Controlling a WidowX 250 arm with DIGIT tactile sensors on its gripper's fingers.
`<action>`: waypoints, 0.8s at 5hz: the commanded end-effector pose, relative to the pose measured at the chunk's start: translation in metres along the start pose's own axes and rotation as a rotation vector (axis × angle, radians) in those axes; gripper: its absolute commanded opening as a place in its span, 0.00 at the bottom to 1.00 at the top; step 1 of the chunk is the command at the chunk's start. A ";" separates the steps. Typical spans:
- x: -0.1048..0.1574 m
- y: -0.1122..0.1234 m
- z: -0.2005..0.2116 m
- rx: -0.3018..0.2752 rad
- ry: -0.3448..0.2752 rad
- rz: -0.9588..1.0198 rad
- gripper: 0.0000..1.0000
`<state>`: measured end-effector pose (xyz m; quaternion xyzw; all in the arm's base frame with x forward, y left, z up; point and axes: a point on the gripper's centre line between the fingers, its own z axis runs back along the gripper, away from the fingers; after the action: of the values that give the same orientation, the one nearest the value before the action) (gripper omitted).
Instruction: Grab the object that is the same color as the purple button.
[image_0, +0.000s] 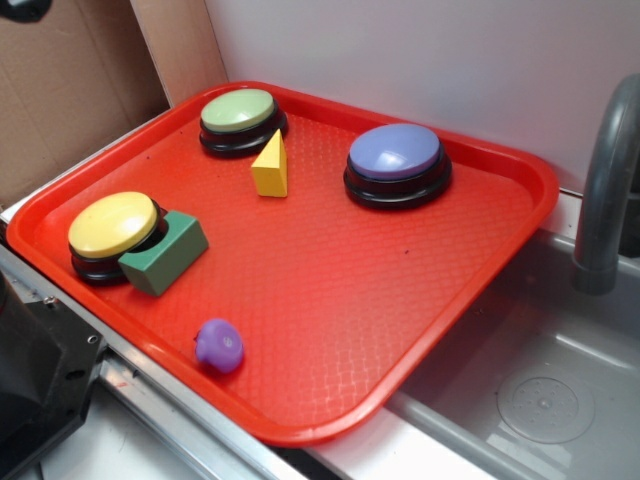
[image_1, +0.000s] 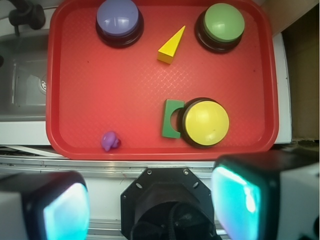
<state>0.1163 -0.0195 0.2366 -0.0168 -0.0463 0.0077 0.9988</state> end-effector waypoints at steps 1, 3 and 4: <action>0.000 0.000 0.000 0.000 0.000 0.000 1.00; 0.019 -0.029 -0.051 -0.061 0.026 0.053 1.00; 0.023 -0.056 -0.103 -0.070 0.091 0.082 1.00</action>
<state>0.1459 -0.0766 0.1303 -0.0467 0.0187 0.0389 0.9980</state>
